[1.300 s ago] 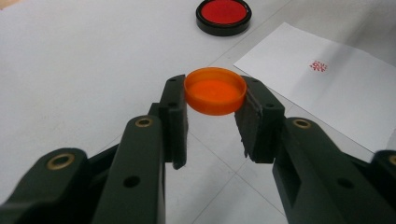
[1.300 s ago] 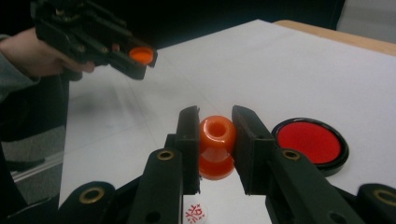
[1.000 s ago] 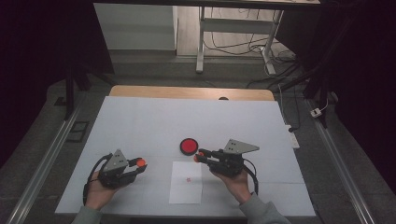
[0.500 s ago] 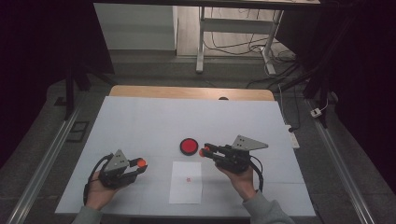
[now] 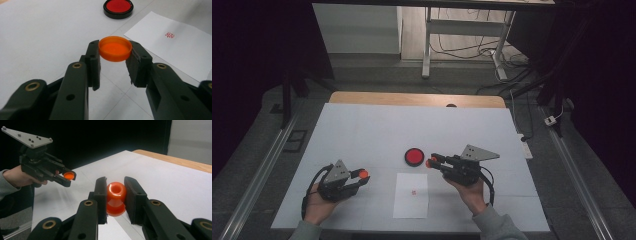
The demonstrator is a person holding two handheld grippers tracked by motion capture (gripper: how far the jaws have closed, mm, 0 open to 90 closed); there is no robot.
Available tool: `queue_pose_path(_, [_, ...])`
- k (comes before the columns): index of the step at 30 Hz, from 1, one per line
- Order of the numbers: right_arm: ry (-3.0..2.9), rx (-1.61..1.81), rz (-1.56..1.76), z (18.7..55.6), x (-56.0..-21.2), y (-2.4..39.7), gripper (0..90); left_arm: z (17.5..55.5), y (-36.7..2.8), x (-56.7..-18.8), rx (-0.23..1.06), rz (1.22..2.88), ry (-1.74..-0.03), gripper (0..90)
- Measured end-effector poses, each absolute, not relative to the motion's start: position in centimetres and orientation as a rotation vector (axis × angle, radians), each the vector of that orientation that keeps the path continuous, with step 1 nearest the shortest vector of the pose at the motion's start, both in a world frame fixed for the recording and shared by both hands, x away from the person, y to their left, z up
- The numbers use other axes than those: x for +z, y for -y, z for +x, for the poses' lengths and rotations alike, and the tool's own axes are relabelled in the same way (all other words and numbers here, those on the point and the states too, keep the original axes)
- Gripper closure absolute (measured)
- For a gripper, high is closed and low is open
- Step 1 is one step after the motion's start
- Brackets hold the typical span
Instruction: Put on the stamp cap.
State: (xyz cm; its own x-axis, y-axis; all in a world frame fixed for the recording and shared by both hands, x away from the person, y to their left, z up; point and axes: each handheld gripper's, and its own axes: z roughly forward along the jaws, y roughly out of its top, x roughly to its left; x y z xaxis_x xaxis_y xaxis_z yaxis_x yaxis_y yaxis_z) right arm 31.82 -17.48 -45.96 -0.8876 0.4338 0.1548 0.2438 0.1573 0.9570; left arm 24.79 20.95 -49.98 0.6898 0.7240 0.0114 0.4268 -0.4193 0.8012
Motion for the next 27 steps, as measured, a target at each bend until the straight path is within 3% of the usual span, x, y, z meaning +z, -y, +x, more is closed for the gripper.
queue_pose_path(27, [-2.302, 1.814, 0.657, 31.7, -46.3, 16.8, 72.7, 25.4, -17.8, -49.4, 0.445, 2.119, -0.773, 64.7])
